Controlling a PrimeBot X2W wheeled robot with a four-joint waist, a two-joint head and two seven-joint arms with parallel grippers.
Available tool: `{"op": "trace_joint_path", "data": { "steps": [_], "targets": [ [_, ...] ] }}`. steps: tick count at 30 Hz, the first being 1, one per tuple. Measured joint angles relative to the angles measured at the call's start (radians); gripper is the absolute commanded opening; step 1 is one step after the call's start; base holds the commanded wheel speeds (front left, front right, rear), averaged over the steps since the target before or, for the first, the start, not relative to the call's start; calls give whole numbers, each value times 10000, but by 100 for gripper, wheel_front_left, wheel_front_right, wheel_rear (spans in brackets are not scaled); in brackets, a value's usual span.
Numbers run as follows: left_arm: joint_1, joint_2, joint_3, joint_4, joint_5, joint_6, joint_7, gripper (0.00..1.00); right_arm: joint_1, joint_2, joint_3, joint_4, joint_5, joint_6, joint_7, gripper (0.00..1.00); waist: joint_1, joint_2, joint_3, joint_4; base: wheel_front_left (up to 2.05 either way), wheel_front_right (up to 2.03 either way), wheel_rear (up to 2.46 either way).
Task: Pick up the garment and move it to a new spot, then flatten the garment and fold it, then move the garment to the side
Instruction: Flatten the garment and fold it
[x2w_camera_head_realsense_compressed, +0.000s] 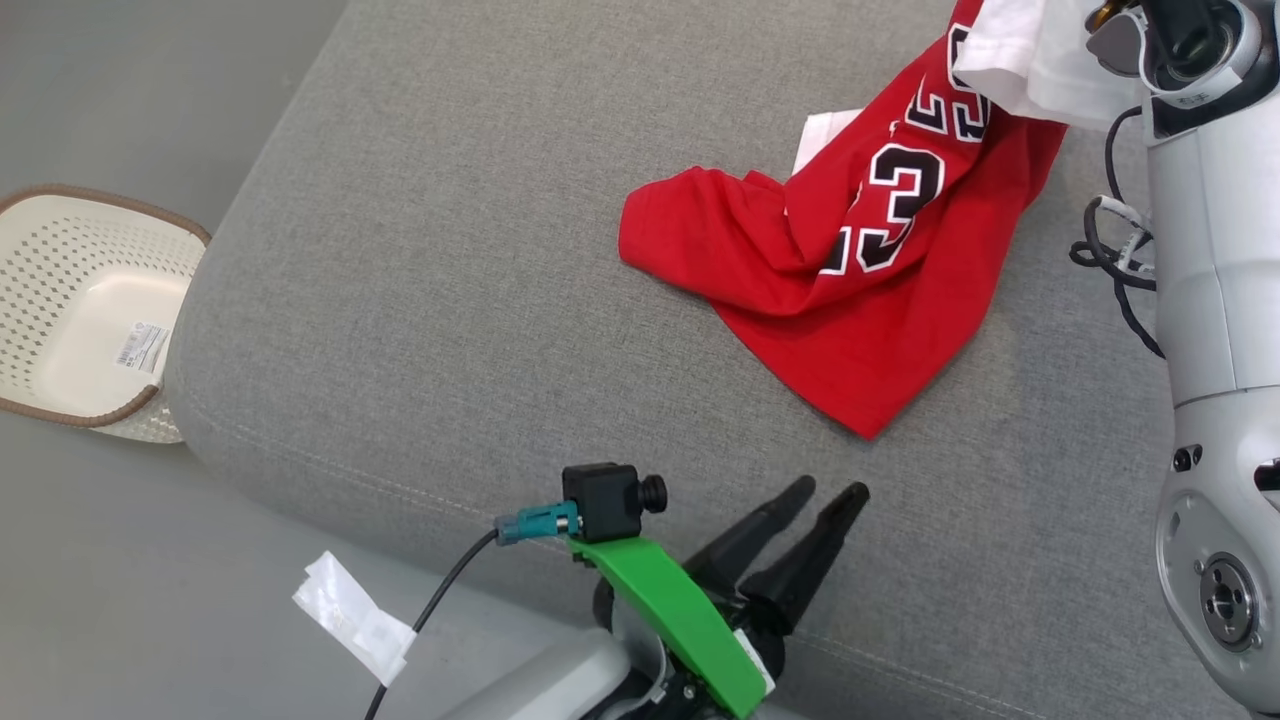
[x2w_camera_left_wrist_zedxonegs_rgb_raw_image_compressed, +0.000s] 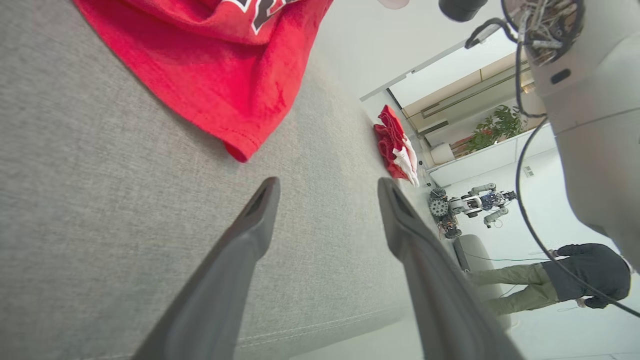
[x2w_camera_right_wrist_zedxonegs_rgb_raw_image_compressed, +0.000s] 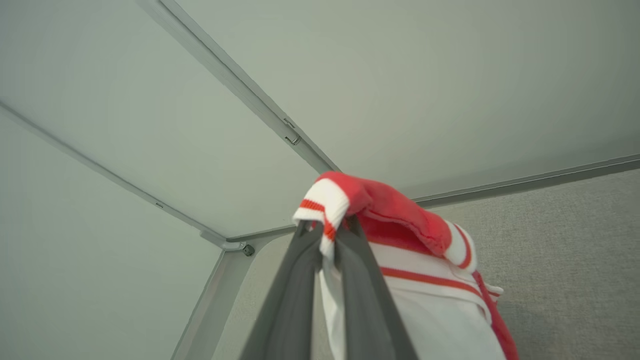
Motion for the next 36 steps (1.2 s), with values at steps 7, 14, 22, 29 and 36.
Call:
{"op": "trace_joint_path", "data": {
  "steps": [7, 14, 22, 29, 36],
  "targets": [
    [331, 4, -171, -754, -2466, -2, 2, 100, -58, -6, 157, 33, 1189, -2, -138, 0, 0, 0, -80, -326, 0, 0, 0],
    [434, 8, 514, 238, -4000, -2, 4, 100, -343, -8, 1269, -951, 2224, -2, -84, 0, 0, 0, 16, -1098, 0, 0, 0],
    [-19, 4, 974, 685, -4518, -2, 2, 100, -324, -8, 2069, -1745, 3202, -2, -73, 0, 0, 0, 192, -2003, 0, 0, 0],
    [-430, -2, 750, 694, -4677, -2, 2, 100, -321, -15, 2155, -2173, 3340, -2, -75, 0, 0, 1, 491, -2674, 0, 0, 0],
    [-928, -8, 725, 1087, -4761, -2, 2, 100, -321, -12, 2230, -2627, 3338, -2, -75, 0, 0, 0, 1061, -2910, 0, 0, 0]
  ]
}}
